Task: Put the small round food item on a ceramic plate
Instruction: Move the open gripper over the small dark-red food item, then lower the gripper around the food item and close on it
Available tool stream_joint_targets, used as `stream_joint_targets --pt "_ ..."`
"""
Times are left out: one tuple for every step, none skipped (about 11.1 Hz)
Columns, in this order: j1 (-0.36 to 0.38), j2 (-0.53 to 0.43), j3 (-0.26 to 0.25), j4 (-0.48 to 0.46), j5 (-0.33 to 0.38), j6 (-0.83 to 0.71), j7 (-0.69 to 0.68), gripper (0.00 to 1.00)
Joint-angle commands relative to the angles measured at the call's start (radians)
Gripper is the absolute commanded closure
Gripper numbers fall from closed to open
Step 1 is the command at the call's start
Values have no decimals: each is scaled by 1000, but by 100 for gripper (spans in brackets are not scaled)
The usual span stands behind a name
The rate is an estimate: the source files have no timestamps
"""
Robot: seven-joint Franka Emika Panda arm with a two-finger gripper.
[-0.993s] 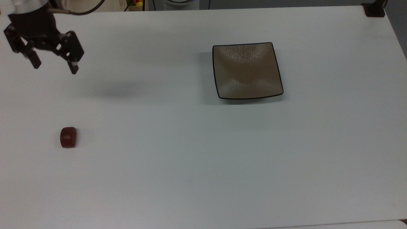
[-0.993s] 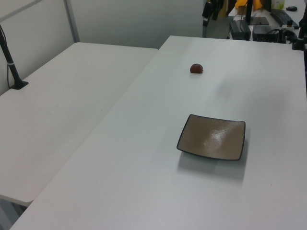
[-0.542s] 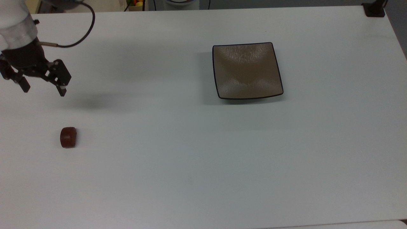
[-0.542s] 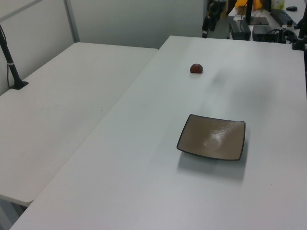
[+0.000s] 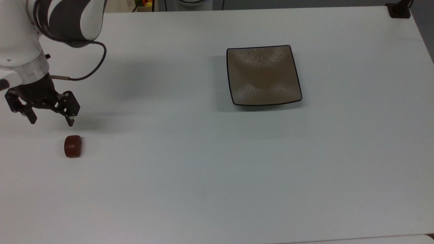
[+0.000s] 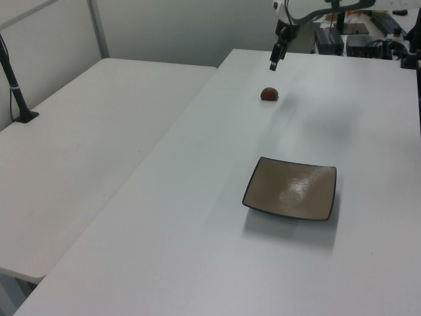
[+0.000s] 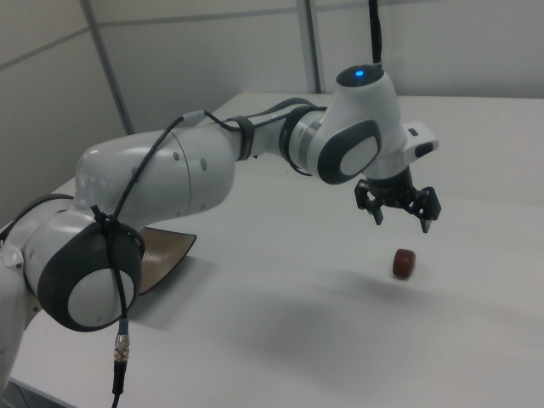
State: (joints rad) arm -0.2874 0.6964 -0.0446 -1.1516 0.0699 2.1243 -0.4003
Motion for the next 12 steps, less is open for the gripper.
stream_joint_targets --pt "-15 41 14 3 14 87 -51 0" --pt "-12 54 14 -2 13 115 -51 0" --pt "-10 55 14 -17 13 143 -51 0" --pt "-9 57 14 -28 13 151 -51 0" --pt "-9 72 14 -28 13 151 -51 0" --pt "-9 80 14 -28 13 152 -54 0" --pt "-6 92 14 -28 13 152 -54 0" --pt "-1 101 15 -30 13 154 -55 0" --pt "1 106 14 -42 11 175 -55 0" --pt "2 106 15 -74 5 237 -52 0" --pt "2 106 15 -106 2 287 -52 0" --pt "4 106 15 -112 1 295 -52 0"
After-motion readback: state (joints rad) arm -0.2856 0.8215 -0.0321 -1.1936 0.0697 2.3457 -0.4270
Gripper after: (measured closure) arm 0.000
